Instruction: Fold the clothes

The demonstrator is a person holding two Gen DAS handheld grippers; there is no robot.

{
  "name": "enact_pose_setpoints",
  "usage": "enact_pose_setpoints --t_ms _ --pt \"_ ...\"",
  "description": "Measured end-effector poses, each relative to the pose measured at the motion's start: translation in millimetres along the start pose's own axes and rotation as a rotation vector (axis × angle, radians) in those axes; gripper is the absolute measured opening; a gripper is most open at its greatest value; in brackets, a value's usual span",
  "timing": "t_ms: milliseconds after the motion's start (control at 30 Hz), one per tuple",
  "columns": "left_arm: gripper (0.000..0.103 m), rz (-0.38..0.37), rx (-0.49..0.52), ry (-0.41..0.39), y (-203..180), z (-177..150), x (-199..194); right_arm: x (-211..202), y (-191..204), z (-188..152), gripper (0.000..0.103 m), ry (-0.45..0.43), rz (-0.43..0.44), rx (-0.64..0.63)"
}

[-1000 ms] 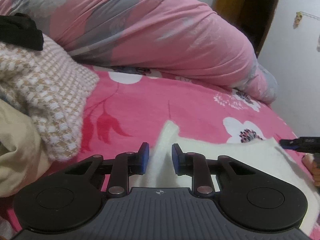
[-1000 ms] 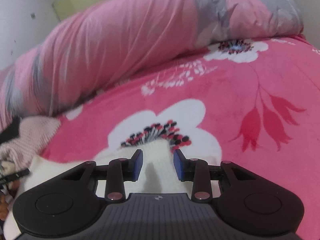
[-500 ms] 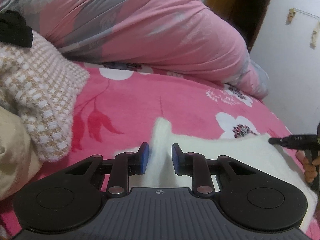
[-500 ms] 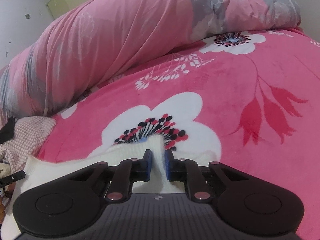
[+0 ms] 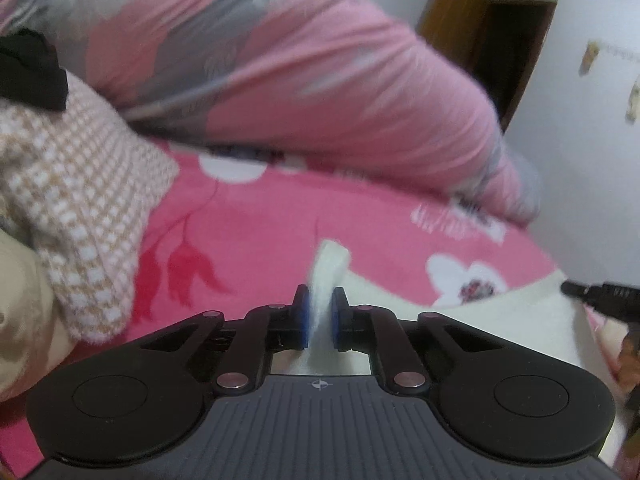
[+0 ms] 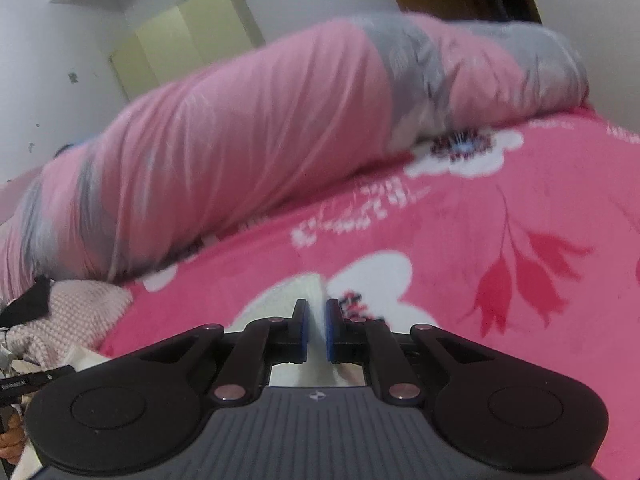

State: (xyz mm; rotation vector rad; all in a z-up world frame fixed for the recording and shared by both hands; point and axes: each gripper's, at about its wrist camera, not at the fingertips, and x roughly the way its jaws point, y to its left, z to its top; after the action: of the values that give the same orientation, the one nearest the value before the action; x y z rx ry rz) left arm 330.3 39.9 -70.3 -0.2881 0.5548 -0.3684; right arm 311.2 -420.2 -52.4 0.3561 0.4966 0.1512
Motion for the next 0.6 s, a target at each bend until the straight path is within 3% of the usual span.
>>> enact_pose_setpoints --t_ms 300,467,500,567,600 --pt "0.009 0.073 -0.044 0.043 12.6 -7.9 13.2 28.9 -10.0 -6.0 0.008 0.046 -0.037 0.001" --pt "0.012 0.082 -0.094 0.12 27.5 -13.7 29.0 63.2 -30.3 -18.2 0.01 0.2 -0.072 0.08" --pt "0.015 0.077 -0.108 0.123 29.4 -13.0 27.4 63.0 -33.6 -15.8 0.011 0.206 -0.066 0.105" --pt "0.018 0.071 -0.129 0.12 30.9 -9.9 20.4 53.1 -39.4 -9.8 0.024 0.189 -0.058 0.176" --pt "0.021 0.075 -0.134 0.117 30.2 -7.8 15.2 43.2 -43.5 -6.0 0.025 0.172 -0.055 0.216"
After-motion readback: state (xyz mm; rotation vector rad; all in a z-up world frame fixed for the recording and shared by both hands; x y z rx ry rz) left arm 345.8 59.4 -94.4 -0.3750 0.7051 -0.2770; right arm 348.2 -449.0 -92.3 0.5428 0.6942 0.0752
